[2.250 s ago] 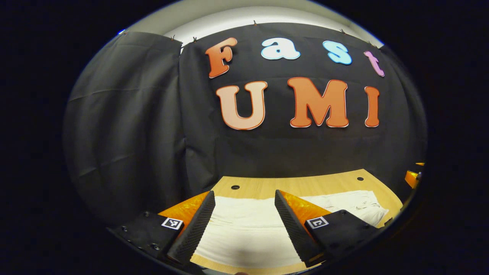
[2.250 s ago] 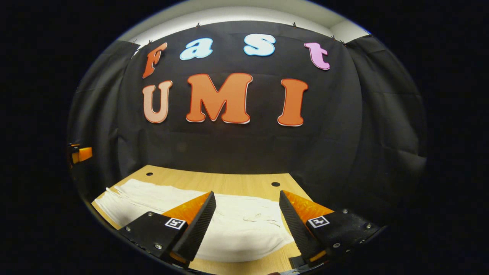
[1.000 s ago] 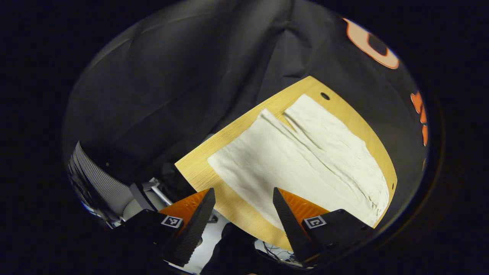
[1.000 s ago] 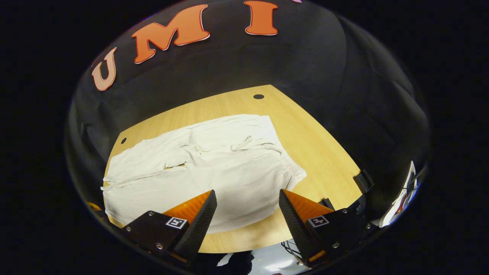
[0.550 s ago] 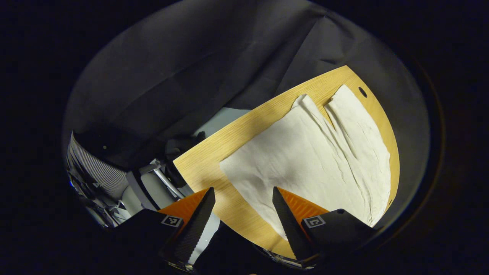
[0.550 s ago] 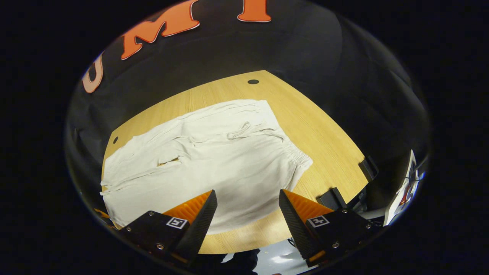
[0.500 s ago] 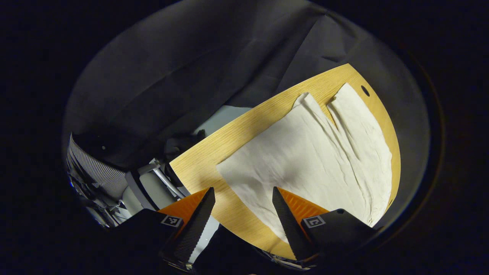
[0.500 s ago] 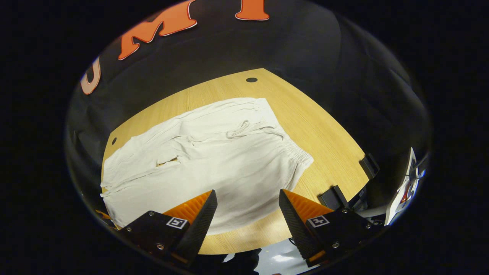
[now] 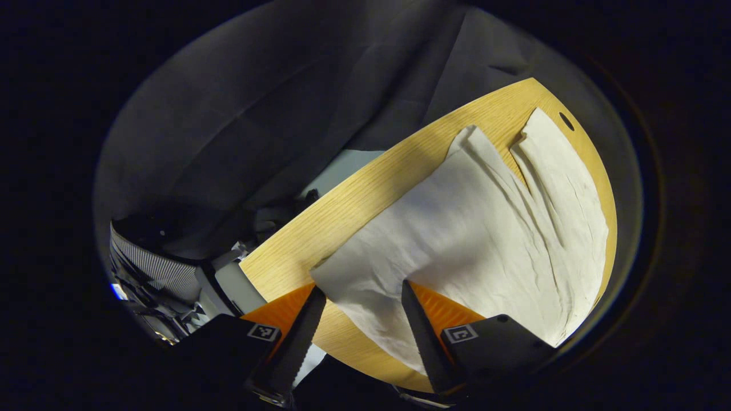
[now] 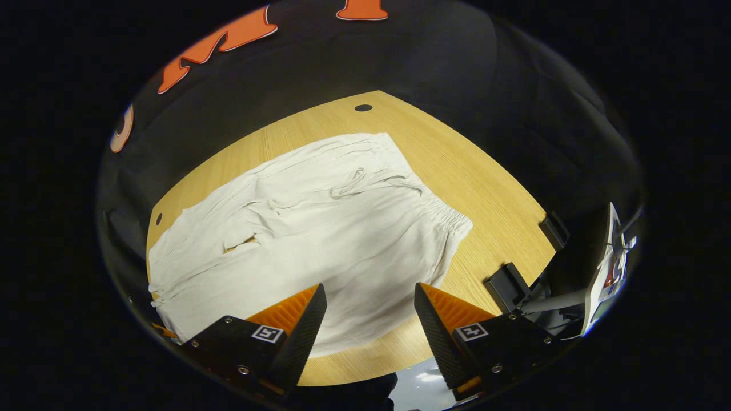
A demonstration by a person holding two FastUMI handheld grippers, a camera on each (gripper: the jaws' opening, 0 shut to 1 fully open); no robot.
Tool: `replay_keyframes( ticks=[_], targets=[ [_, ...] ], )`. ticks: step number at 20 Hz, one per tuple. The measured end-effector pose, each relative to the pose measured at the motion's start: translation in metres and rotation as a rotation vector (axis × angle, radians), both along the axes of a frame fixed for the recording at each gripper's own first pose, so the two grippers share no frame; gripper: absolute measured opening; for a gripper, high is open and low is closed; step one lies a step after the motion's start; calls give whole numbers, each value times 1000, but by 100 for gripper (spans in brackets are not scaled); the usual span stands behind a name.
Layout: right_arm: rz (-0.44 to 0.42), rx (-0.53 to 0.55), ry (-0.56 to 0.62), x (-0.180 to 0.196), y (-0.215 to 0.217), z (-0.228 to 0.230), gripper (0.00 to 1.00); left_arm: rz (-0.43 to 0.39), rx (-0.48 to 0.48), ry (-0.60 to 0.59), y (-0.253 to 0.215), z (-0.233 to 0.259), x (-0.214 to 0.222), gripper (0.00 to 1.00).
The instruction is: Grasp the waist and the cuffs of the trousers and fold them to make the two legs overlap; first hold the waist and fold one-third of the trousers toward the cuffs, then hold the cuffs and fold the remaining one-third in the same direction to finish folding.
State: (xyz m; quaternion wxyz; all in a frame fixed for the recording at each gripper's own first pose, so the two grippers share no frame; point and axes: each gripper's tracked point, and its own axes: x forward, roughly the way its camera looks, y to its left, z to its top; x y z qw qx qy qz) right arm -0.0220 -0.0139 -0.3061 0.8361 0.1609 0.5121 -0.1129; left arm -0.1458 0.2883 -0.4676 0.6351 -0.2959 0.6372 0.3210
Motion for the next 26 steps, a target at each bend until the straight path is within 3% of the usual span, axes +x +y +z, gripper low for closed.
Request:
replay_keyframes(
  ticks=[2, 3, 4, 6, 7, 8, 9, 10, 20, 26],
  targets=[
    [-14, 6, 8, -1, -4, -5, 94, 9, -2, -11, -5, 0, 7, 70],
    [-21, 14, 13, -2, -6, -8, 94, 16, -1, -20, -7, 0, 7, 65],
    [-28, 24, 21, -3, -11, -11, 94, 26, -8, -38, -9, 0, 10, 50],
    [-53, 47, 30, -4, -23, -20, 93, 39, -15, -72, -13, 0, 13, 31],
    [-68, 63, 35, -5, -30, -25, 94, 46, -17, -94, -14, 1, 13, 27],
    [-84, 82, 43, -6, -35, -30, 93, 49, -16, -123, -14, 2, 15, 17],
    [-98, 99, 52, -7, -41, -36, 93, 54, -12, -144, -14, 5, 15, 16],
    [-113, 109, 59, -6, -48, -41, 93, 57, -11, -168, -14, 5, 16, 8],
    [-217, 151, 79, 11, -87, -77, 90, 124, -79, -450, -18, 19, 37, 5],
    [-268, 158, 120, 15, -89, -96, 72, 131, -83, -540, -16, 48, 53, 5]
  ],
)
